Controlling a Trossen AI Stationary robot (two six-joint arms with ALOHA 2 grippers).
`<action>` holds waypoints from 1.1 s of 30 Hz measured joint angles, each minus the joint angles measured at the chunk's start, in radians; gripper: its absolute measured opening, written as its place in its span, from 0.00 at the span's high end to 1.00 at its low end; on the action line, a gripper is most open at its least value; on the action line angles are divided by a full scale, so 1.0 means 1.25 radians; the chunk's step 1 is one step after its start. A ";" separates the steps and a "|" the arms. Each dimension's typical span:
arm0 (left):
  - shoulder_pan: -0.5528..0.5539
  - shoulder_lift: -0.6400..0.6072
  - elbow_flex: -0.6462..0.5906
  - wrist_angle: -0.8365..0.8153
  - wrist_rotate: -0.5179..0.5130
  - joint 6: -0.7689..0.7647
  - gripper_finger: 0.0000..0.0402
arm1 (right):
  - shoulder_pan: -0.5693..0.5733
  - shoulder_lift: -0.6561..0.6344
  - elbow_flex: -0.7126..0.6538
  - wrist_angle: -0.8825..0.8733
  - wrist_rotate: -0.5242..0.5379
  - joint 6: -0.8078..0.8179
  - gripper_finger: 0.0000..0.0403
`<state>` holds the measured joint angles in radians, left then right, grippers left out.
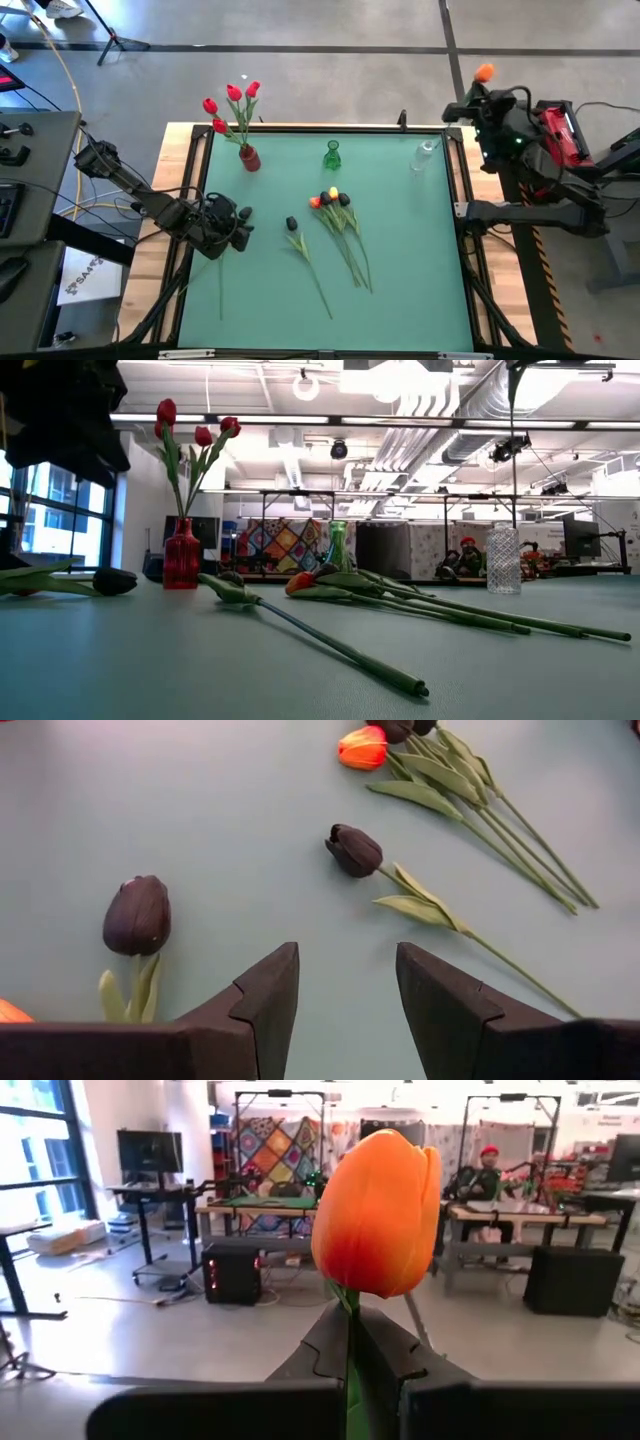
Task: Sort flowers into vase by color
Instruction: Put the orange tulip into the transparent vase
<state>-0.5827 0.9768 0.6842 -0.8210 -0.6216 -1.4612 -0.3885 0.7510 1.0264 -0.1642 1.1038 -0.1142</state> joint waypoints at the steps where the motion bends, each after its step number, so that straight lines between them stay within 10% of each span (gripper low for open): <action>1: 0.000 0.000 0.000 0.004 0.000 0.000 0.61 | -0.013 0.010 0.000 0.014 -0.017 -0.007 1.00; 33: 0.000 0.000 0.000 0.007 -0.012 0.000 0.61 | -0.146 0.106 -0.145 0.025 -0.126 0.189 1.00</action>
<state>-0.5827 0.9769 0.6842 -0.8118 -0.6361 -1.4612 -0.5712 0.8833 0.8446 -0.1326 0.9460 0.1221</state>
